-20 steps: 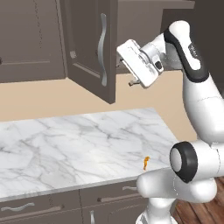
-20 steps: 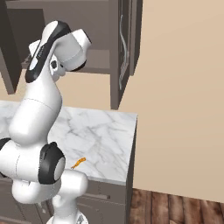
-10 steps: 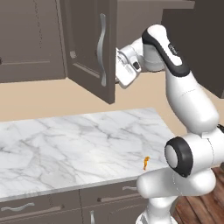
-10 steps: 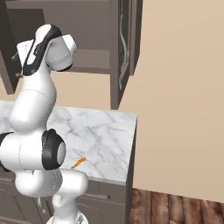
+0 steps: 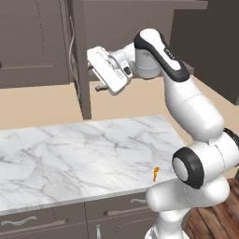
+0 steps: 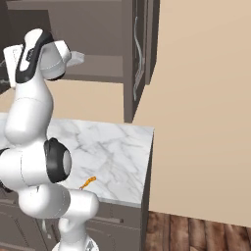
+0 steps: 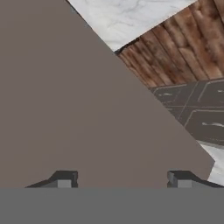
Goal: Retrieve the tupperware from the cabinet, then place the raw meat into the tupperware to avoid contamination.
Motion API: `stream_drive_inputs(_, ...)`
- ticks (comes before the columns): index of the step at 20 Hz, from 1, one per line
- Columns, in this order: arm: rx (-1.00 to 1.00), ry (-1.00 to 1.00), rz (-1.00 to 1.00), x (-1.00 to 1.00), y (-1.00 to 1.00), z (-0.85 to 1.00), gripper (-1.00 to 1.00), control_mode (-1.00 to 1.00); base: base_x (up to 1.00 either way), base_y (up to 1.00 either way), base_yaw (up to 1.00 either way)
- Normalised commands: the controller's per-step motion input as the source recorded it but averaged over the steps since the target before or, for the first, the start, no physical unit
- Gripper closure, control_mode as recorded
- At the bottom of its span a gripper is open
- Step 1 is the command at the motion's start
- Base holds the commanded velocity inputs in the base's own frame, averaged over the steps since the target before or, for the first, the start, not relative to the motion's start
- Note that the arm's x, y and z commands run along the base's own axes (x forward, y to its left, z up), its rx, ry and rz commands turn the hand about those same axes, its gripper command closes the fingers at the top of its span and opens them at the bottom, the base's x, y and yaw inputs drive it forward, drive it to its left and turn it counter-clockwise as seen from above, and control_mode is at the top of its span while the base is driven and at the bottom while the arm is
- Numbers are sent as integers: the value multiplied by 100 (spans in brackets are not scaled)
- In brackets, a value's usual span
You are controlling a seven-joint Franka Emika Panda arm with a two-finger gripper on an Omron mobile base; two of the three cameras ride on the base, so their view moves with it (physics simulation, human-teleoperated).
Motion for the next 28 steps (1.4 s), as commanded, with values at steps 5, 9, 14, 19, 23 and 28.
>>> stream_drive_inputs(5,0,0,-7,11,54,-2,-100,-100,0,0,0)
stream_drive_inputs(9,0,0,-1,2,14,0,-100,-100,0,0,0)
stream_drive_inputs(14,0,0,0,0,-1,0,-100,-100,0,0,0)
stream_drive_inputs(19,-5,-3,0,0,-45,0,-100,-100,0,0,0)
stream_drive_inputs(23,-11,-6,0,0,-47,0,-100,-100,0,0,0)
stream_drive_inputs(28,-17,-8,-5,11,-36,0,-100,-100,0,0,0)
